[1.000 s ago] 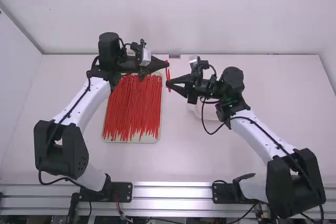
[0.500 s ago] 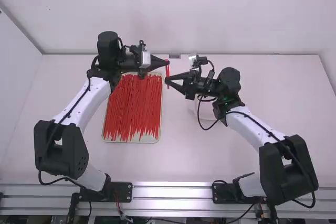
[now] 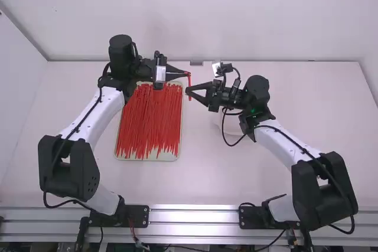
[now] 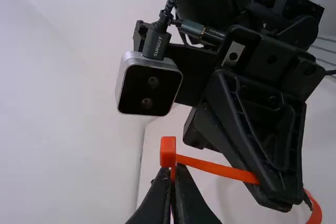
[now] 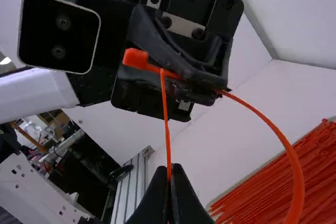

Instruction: Fasten the cable tie

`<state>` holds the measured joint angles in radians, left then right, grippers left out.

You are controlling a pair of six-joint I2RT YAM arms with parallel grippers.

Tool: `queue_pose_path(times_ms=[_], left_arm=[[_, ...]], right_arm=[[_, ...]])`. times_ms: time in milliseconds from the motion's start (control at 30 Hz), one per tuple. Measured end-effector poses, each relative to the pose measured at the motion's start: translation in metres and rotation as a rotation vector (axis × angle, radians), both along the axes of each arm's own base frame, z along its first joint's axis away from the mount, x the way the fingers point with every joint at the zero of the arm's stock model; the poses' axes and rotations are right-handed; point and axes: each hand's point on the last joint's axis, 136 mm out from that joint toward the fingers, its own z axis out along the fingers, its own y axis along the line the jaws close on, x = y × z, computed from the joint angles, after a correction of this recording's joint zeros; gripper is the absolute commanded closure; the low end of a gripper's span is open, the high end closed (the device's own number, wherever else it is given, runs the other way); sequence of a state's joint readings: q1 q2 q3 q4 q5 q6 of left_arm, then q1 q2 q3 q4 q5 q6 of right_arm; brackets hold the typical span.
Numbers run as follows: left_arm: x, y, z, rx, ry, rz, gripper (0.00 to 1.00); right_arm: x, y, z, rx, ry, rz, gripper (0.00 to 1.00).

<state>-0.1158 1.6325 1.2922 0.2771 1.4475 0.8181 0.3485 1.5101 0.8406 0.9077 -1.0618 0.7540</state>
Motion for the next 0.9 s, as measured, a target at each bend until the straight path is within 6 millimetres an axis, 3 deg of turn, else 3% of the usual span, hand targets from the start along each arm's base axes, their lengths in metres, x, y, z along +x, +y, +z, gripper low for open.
queue_pose_path(times_ms=[300,900], left_arm=[[0.000,0.000,0.001,-0.001,-0.019,-0.001,0.98],[0.003,0.000,-0.005,0.009,0.008,0.019,0.98]], right_arm=[[-0.007,0.010,0.000,0.000,-0.013,0.020,1.00],[-0.002,0.009,0.001,0.013,0.049,-0.009,1.00]])
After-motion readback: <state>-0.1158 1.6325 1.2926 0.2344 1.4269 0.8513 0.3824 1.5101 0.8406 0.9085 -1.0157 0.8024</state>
